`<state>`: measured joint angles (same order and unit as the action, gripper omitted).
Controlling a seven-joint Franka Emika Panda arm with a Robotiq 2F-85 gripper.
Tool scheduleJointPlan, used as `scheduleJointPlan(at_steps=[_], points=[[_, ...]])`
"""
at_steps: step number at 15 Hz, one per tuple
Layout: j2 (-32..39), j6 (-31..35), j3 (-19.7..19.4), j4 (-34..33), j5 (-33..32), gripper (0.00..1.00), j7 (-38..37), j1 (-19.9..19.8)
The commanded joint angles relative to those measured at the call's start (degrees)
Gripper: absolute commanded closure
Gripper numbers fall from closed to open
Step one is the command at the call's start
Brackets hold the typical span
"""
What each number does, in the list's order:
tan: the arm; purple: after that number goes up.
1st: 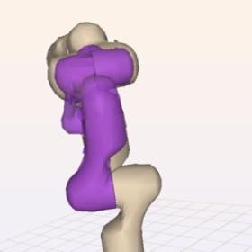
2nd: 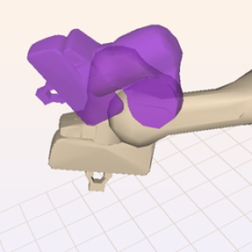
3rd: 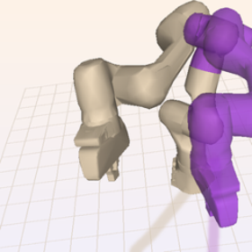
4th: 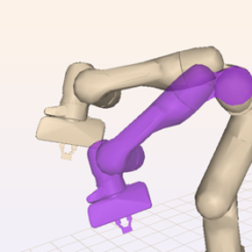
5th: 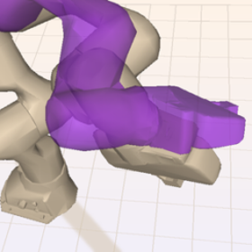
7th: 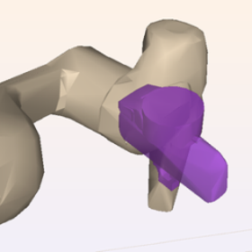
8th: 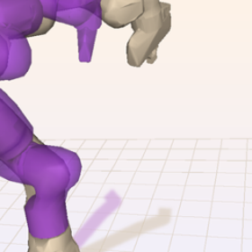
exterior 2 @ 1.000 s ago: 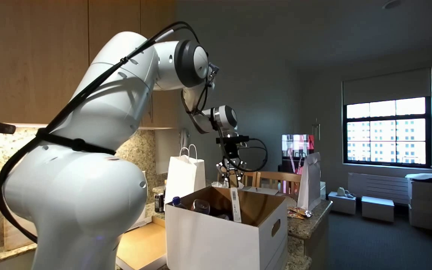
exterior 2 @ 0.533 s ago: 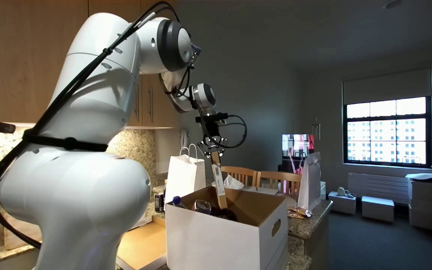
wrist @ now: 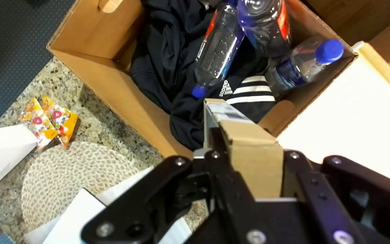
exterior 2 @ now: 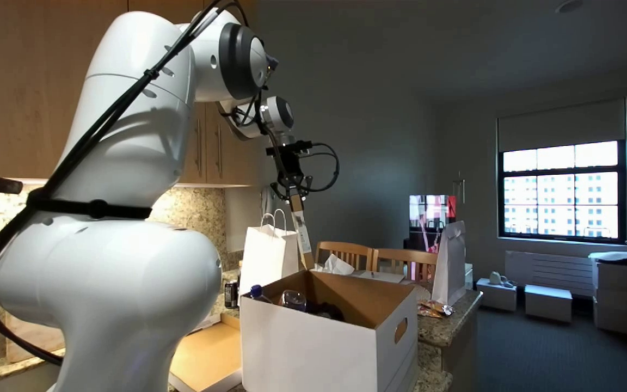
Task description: Remove smaller box and three bottles from the bigger box and you put them on the table
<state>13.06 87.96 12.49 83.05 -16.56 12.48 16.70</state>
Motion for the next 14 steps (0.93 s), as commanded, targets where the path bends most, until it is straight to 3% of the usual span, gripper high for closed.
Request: scheduleJointPlan(at_steps=[1, 7, 14], points=[[-2.24, 0.02, 1.74, -0.35, -0.46, 0.88, -4.68, 2.16], [0.1, -3.03, 5.05, -1.42, -0.14, 0.88, -14.43, 8.05], [-4.52, -0.85, 6.68, 8.01, 3.78, 0.88, -38.13, 12.0]])
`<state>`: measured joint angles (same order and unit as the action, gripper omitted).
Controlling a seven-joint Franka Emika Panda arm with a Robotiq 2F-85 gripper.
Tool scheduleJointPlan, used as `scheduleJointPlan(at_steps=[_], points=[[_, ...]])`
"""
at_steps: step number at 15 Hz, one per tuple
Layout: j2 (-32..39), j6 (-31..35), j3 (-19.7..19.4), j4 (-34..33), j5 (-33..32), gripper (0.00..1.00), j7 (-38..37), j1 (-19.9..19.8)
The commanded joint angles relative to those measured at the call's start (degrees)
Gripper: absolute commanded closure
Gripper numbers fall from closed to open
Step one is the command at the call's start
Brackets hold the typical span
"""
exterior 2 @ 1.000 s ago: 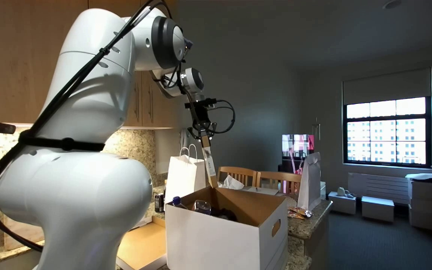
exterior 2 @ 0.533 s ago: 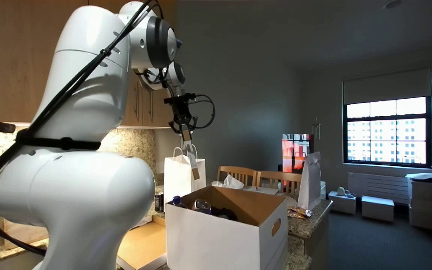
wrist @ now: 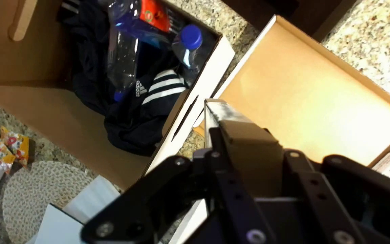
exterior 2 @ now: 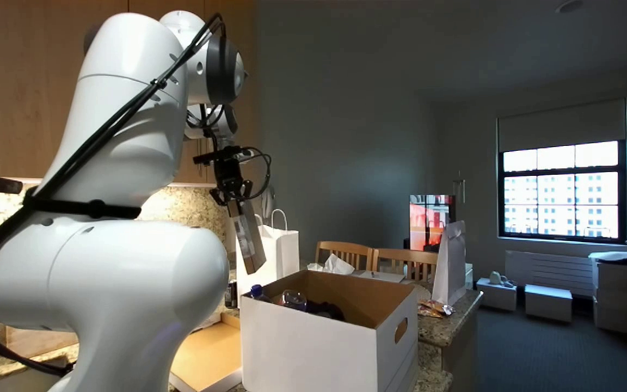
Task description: Remove smaller box and three bottles from the bigger box and you put them on the table
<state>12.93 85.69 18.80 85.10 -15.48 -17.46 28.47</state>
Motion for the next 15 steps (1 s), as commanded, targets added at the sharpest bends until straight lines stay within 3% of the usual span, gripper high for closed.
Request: scheduleJointPlan(at_steps=[1, 4, 7, 13, 15], points=[[-4.77, 1.28, 0.62, 6.76, 3.63, 0.88, -10.56, 0.48], [-5.91, 2.09, 1.18, 10.58, 7.63, 0.88, -13.57, -0.01], [-4.61, 5.05, 1.22, 12.7, 12.15, 0.88, -10.33, -1.01], [2.54, 24.5, -1.09, 17.83, 17.49, 0.91, -8.72, -3.9], [6.57, 27.16, -2.22, 16.9, 16.32, 0.9, -10.94, -3.48]])
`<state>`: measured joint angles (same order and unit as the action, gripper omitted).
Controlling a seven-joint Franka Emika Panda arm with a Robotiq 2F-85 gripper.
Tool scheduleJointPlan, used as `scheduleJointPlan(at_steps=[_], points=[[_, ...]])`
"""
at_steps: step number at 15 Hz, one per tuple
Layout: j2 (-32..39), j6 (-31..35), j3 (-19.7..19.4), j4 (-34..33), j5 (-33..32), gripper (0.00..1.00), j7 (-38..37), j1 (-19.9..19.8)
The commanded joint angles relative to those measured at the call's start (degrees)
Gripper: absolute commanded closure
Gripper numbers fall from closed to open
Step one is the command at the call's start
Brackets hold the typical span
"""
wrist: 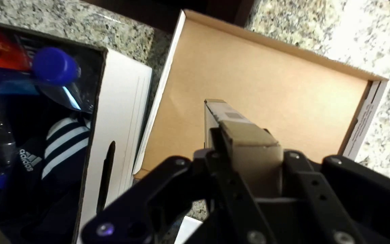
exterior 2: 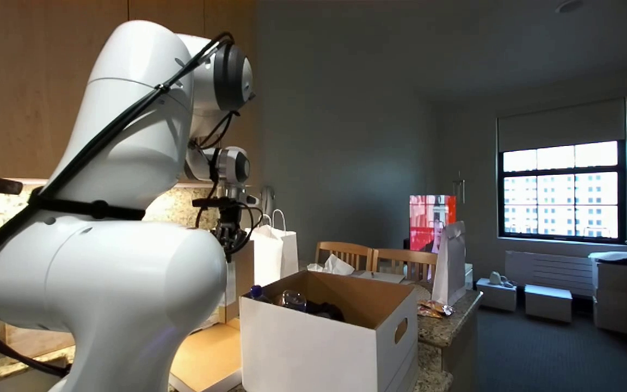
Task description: Remove smaller box and three bottles from the bigger box and you put them on the table
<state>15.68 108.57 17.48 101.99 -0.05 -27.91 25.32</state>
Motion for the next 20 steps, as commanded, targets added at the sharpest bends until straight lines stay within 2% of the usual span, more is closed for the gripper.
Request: scheduleJointPlan(at_steps=[1, 5, 8, 9, 11, 17, 20], points=[[7.37, 3.92, -1.49, -2.09, -0.39, 0.9, -1.6, 0.59], [19.99, -1.09, -2.88, -9.91, -1.63, 0.9, -1.75, 4.33], [26.17, -6.75, -4.05, -16.36, -2.25, 0.9, -2.22, 7.68], [27.18, -8.45, -4.53, -18.53, -2.73, 0.46, -2.72, 8.64], [29.2, -11.25, -5.29, -22.01, -2.39, 0.4, -2.11, 9.95], [34.34, -16.83, -5.35, -30.73, -0.54, 0.02, 1.56, 11.25], [35.28, -19.43, -3.89, -32.82, 1.24, 0.0, 7.16, 10.78]])
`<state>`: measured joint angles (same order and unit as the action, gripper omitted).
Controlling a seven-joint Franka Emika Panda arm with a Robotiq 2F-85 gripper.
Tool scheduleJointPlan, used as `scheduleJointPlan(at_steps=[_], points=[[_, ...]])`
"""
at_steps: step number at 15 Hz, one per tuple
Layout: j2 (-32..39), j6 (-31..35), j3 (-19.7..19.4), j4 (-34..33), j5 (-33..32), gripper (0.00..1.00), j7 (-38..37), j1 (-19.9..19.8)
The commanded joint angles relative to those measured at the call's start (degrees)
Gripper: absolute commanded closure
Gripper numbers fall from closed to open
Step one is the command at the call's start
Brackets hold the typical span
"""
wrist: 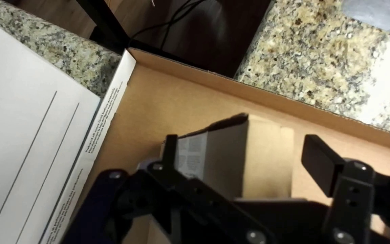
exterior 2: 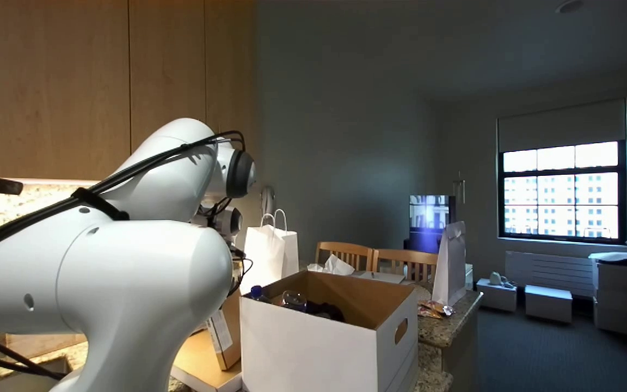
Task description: Remove smaller box and three bottles from the bigger box and you put them on the table
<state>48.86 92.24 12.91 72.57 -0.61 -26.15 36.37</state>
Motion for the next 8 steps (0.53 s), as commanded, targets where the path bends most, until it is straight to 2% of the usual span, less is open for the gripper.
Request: scheduleJointPlan(at_steps=[1, 4, 8], points=[[2.47, -3.92, 1.21, -4.27, 2.0, 0.0, 8.45, -0.48], [3.29, -5.57, 2.23, -6.34, 1.97, 0.0, 15.86, -0.88], [1.45, -3.19, 3.23, -5.03, 1.43, 0.0, 20.24, -1.86]])
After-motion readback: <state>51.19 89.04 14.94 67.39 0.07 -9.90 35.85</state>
